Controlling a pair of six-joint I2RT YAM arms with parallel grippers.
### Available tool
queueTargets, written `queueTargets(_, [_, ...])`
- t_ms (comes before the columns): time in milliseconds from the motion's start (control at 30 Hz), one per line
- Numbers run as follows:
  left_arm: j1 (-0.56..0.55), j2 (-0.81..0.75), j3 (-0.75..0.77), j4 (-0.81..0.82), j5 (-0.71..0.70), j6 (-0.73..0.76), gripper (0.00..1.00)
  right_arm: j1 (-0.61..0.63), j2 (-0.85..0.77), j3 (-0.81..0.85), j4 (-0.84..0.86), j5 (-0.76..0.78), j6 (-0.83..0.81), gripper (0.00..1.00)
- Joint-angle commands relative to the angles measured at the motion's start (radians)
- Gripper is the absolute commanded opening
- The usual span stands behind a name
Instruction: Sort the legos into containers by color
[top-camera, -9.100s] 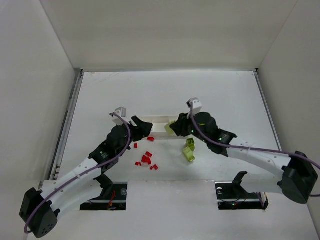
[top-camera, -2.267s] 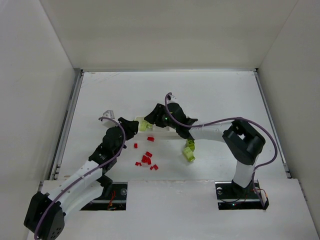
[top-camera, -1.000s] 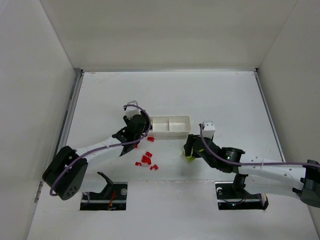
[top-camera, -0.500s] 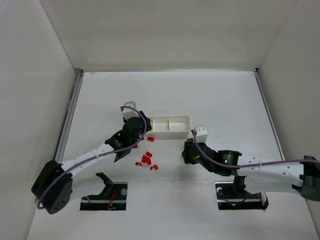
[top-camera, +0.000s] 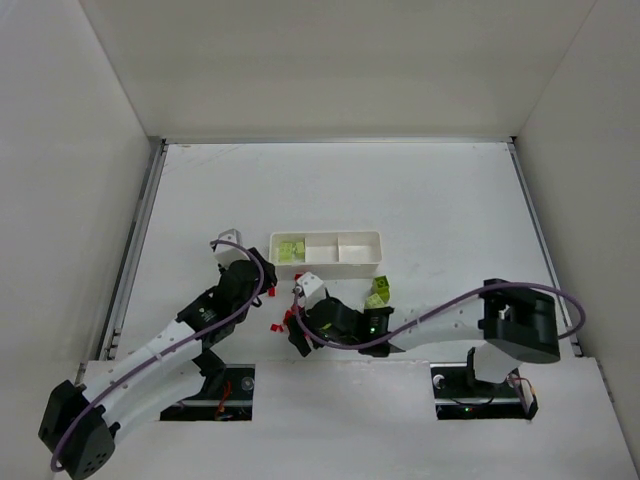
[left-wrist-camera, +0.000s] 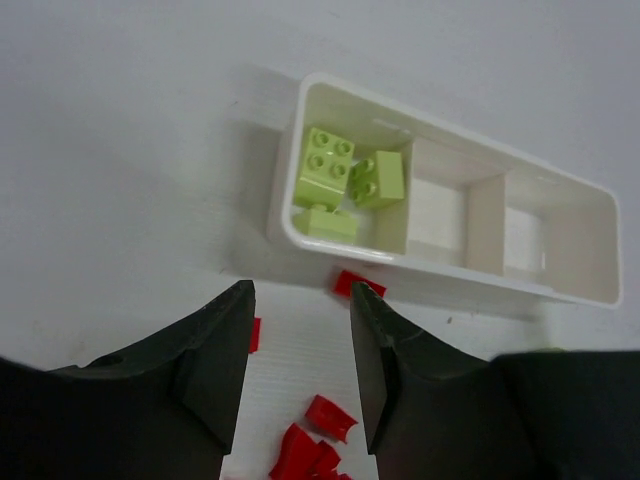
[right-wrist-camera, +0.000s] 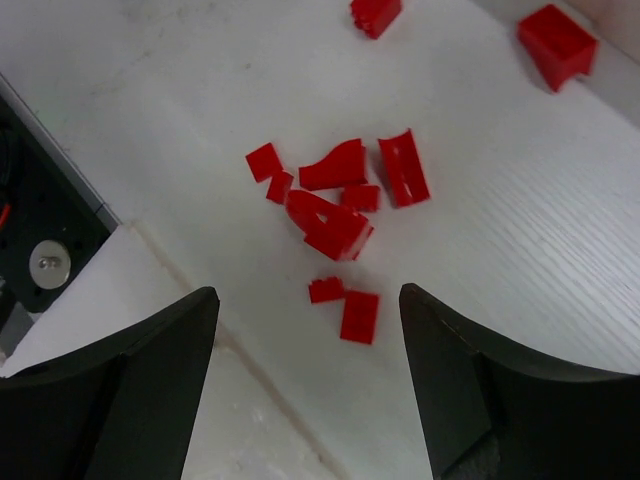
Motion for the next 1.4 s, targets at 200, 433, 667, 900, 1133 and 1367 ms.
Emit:
queueTargets(200, [-0.002, -0.042, -0.053, -0.17, -0.006, -0.131, 0.45, -0.022, 0.202, 0.139, 0.161, -0.062, -0.101, 0.75])
queueTargets(433, [-0.033, -0.033, -0.066, -0.187, 0.002, -0.159, 0.46, -0.05, 0.243, 0.158, 0.152, -0.002, -0.092, 0.73])
queueTargets(667, [-0.036, -0.023, -0.063, -0.227, 0.006, -0.17, 0.48, -0.062, 0.251, 0.153, 0.141, -0.01, -0.078, 0.52])
queueTargets(900, [-0.036, 0.035, -0.056, -0.182, 0.011, -0.164, 0.48, -0.057, 0.203, 0.107, 0.129, -0.007, -0.052, 0.38])
queueTargets(1133, [-0.04, 0.044, -0.057, -0.161, 0.023, -0.171, 0.48, -0.061, 0.144, 0.073, 0.124, 0.008, -0.046, 0.23])
queueTargets(1367, [-0.06, 0.016, -0.056, -0.17, 0.032, -0.164, 0.43, -0.087, 0.036, 0.035, 0.124, 0.008, -0.044, 0.22])
